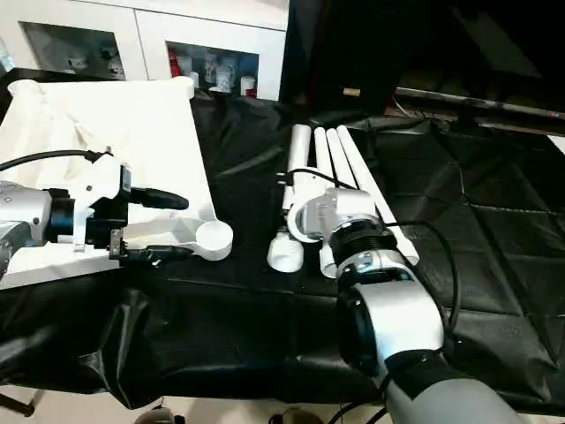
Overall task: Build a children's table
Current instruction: Pick table leg
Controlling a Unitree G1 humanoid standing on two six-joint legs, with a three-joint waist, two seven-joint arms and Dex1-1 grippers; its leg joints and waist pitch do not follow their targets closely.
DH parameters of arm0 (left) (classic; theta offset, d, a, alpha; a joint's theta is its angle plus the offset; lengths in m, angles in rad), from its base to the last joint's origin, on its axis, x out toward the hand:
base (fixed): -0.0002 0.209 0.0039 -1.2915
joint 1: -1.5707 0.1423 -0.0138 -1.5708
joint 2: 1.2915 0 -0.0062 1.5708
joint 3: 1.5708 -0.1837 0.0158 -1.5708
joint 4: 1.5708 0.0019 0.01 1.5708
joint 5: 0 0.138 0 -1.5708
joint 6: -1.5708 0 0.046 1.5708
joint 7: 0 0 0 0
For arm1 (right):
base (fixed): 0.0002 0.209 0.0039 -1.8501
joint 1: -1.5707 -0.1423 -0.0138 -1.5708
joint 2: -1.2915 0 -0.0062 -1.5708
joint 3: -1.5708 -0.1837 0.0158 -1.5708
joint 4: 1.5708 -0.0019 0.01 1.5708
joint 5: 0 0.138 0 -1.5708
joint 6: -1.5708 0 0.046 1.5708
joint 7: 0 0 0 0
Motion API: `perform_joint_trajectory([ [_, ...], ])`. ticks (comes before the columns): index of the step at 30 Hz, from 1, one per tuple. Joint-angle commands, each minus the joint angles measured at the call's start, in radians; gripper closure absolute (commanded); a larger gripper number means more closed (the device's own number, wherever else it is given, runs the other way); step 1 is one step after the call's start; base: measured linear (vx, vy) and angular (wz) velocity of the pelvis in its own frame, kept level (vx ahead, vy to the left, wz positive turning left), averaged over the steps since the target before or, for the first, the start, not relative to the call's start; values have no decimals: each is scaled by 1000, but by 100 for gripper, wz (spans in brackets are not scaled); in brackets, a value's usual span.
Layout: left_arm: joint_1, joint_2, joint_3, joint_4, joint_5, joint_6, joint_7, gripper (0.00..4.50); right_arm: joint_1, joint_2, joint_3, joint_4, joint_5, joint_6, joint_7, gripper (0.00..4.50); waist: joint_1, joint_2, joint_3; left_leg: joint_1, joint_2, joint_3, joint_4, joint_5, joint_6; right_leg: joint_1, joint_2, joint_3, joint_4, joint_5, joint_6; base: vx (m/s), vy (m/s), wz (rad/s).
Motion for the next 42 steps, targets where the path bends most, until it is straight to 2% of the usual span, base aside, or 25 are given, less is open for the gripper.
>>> perform_joint_trajectory([
  [1,3,0,-8,-19,16,-17,12,0,-6,-16,-25,33,7,-10,-16,219,0,36,-68,7,10,1,-80,-164,-106,50,-80,41,-64,-143,-146,0,0,0],
  [6,18,-23,3,-20,24,-54,44,0,4,-37,-50,22,19,-24,-14,241,0,35,-69,6,11,1,-81,-169,-105,52,-79,40,-64,-138,-152,0,0,0],
  [9,12,-50,20,-14,20,-67,76,0,16,-50,-70,-32,38,-53,11,250,3,34,-70,6,11,2,-79,-162,-100,53,-79,40,-63,-122,-156,0,0,0],
  [11,3,-70,31,-5,19,-76,105,0,27,-54,-76,-70,46,-96,39,258,6,32,-72,4,11,3,-78,-143,-93,56,-79,39,-61,-93,-159,0,0,0],
  [13,-28,-111,38,24,51,-101,183,0,71,-51,-107,-177,83,-241,121,261,7,26,-73,1,12,4,-76,-128,-78,59,-81,40,-60,-63,-161,0,0,0],
  [14,-52,-140,42,46,65,-92,236,0,96,-53,-117,-234,104,-288,168,261,9,27,-73,3,13,4,-76,-127,-73,60,-80,39,-61,-59,-160,0,0,0],
  [15,-69,-158,43,63,75,-81,273,0,108,-56,-123,-262,117,-296,194,261,12,25,-76,4,13,4,-74,-112,-61,62,-82,40,-58,-35,-163,0,0,0],
  [16,-131,-237,57,125,91,-44,402,0,147,-74,-142,-346,175,-268,302,262,13,24,-75,4,11,5,-75,-102,-50,64,-76,39,-59,-27,-165,0,0,0],
  [17,-147,-261,65,141,88,-37,435,0,159,-80,-146,-368,193,-255,337,262,11,22,-73,4,11,6,-75,-108,-46,66,-74,40,-62,-28,-164,0,0,0],
  [18,-162,-282,74,150,65,-5,446,0,170,-84,-149,-389,208,-240,367,262,21,22,-76,3,11,3,-73,-99,-37,71,-79,39,-61,-20,-169,0,0,0],
  [19,-178,-307,86,154,31,34,452,0,187,-90,-147,-419,226,-225,406,262,19,16,-77,0,11,3,-74,-89,-34,72,-79,39,-59,-18,-174,0,0,0],
  [21,-222,-380,128,167,-49,110,499,0,227,-104,-140,-494,266,-187,485,262,27,13,-77,-3,9,4,-71,-68,-24,74,-82,39,-61,-18,-191,0,0,0],
  [22,-235,-399,140,173,-65,126,519,0,237,-107,-138,-514,278,-178,504,262,28,13,-76,-1,7,7,-69,-64,-21,73,-79,40,-62,-9,-194,0,0,0],
  [23,-247,-416,151,180,-80,141,536,0,245,-109,-136,-533,289,-170,521,262,29,14,-77,-4,5,6,-68,-58,-15,75,-77,39,-63,0,-204,0,0,0],
  [25,-331,-521,230,233,-202,255,613,0,314,-117,-120,-676,384,-140,625,262,35,13,-77,-2,6,5,-65,-73,-2,74,-82,38,-69,-25,-212,0,0,0],
  [26,-331,-521,230,233,-202,255,613,0,314,-117,-120,-676,384,-140,625,262,36,9,-77,-3,4,7,-64,-70,2,77,-80,38,-70,-28,-213,0,0,0],
  [27,-372,-572,268,252,-266,320,630,0,346,-120,-116,-747,429,-120,673,262,35,7,-77,-5,6,3,-66,-69,6,77,-82,36,-69,-48,-216,0,0,0],
  [28,-385,-587,279,254,-285,346,636,0,356,-121,-114,-769,440,-109,688,262,39,7,-75,-2,6,5,-63,-74,12,74,-82,37,-74,-62,-214,0,0,0],
  [30,-394,-600,282,253,-295,358,638,0,363,-120,-114,-784,451,-100,698,262,37,4,-74,-7,6,2,-66,-69,15,76,-82,35,-76,-88,-209,0,0,0],
  [32,-407,-630,278,246,-323,396,639,0,378,-115,-113,-825,481,-76,724,262,36,5,-71,-3,6,2,-65,-82,15,72,-84,36,-85,-153,-186,0,0,0],
  [34,-419,-661,297,248,-364,437,663,0,390,-116,-105,-853,495,-61,742,262,37,7,-72,-4,8,1,-66,-74,16,69,-82,36,-85,-157,-181,0,0,0],
  [41,-428,-684,339,240,-413,481,698,0,413,-131,-79,-889,509,-49,751,262,36,0,-72,-7,5,0,-66,-63,15,72,-82,34,-88,-163,-164,0,0,0],
  [42,-427,-685,344,233,-424,485,698,0,416,-132,-76,-892,508,-47,751,262,36,2,-71,-6,6,0,-66,-63,15,70,-81,34,-88,-167,-161,0,0,0],
])
